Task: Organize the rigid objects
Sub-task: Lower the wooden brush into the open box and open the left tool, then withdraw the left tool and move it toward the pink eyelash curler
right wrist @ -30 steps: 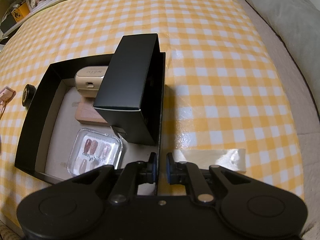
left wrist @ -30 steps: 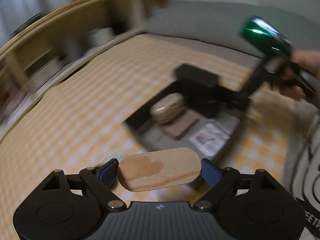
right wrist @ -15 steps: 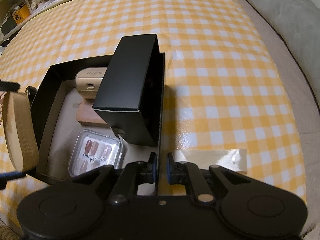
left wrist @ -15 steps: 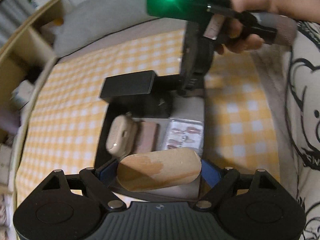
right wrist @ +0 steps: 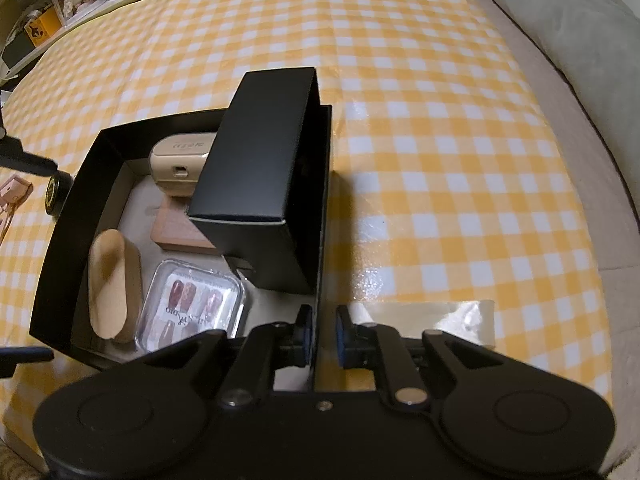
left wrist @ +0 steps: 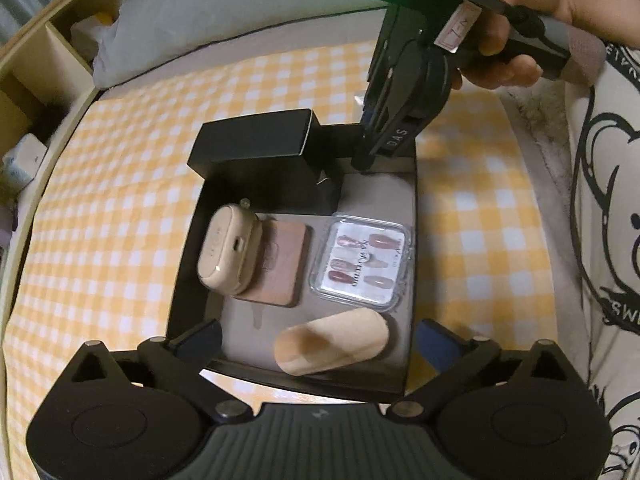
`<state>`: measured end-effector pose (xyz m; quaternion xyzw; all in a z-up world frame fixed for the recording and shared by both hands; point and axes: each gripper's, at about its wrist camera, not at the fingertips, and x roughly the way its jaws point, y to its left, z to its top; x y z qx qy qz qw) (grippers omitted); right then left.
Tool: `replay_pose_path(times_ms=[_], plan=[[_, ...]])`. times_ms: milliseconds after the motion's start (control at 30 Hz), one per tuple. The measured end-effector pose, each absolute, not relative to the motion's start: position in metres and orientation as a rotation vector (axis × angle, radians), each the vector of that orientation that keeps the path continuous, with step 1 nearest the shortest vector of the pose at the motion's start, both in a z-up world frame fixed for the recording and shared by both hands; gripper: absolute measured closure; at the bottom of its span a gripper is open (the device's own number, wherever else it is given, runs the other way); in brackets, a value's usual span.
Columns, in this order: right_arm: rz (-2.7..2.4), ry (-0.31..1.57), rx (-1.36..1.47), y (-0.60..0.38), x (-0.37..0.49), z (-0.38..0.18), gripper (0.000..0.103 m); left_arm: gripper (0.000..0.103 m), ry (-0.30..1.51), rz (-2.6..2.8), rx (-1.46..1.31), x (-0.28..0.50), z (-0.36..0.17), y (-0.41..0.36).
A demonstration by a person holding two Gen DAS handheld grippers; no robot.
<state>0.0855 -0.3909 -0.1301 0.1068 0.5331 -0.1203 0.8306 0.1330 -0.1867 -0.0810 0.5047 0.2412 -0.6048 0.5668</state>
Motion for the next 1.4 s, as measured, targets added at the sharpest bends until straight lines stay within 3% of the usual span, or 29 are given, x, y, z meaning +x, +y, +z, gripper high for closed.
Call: replay_pose_path(times_ms=[867, 1167, 1400], plan=[[-0.251, 1.135, 0.220, -0.389, 0.086, -0.131, 0.094, 0.000, 0.621, -1.281, 0.887, 0.101, -0.053, -0.143], [-0.251, 1.136, 0.216, -0.389, 0.086, -0.132, 0.095, 0.000, 0.628, -1.135, 0.659, 0.099, -0.036, -0.111], [-0.250, 1.135, 0.213, -0.389, 0.086, -0.132, 0.096, 0.000, 0.671, -0.881, 0.408, 0.145, -0.031, -0.089]])
